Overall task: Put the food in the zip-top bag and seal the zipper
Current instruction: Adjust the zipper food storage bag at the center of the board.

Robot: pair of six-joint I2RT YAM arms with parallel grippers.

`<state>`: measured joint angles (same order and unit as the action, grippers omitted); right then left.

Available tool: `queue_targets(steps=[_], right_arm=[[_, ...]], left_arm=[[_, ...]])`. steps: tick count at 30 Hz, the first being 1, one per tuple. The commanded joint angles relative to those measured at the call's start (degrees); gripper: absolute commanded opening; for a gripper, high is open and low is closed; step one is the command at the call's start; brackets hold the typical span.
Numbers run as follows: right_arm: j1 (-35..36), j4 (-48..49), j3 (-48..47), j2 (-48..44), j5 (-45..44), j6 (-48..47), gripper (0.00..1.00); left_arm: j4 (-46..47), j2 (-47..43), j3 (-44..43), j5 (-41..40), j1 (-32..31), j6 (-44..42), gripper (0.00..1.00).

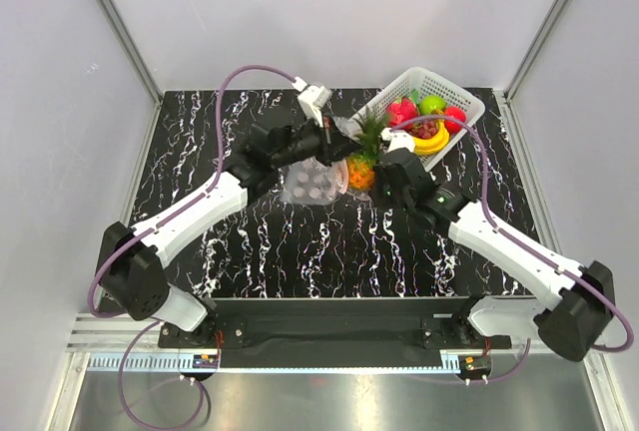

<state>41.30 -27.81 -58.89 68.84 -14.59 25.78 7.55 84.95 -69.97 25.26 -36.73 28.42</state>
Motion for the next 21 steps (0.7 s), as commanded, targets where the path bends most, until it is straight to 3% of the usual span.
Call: queue_targets(steps=[1, 5, 9, 12, 17, 21], right_arm=[[2.2, 5.2, -9.0, 1.9, -0.9, -3.3, 0.0], [2.2, 3.6, -10.6, 2.1, -1.6, -3.1, 0.0], [2.2, 1.8, -8.7, -0.1, -2.4, -1.4, 0.0], [2.2, 1.3, -7.6, -2.6, -2.8, 0.0, 0.0], [2.2, -0.5, -9.7, -5.6, -3.5, -0.2, 0.0], [2.2, -0.8, -13.5, -1.3, -1.1, -1.3, 0.0]], left_arm=[[-7.4, 0.0, -1.9, -0.4, -5.6, -6.0, 0.02], [-7.7, -1.2, 0.3, -1.6, -4.9, -5.6, 0.02], [-0.9, -1.6, 5.1, 4.3, 0.2, -0.7, 0.02], [-2.3, -1.1, 4.8, 4.0, 1.0, -2.6, 0.02], [-3.7, -0.1, 4.6, 3.7, 0.6, -4.8, 0.02], [-3.7, 0.4, 3.4, 0.7, -4.0, -5.2, 0.02]])
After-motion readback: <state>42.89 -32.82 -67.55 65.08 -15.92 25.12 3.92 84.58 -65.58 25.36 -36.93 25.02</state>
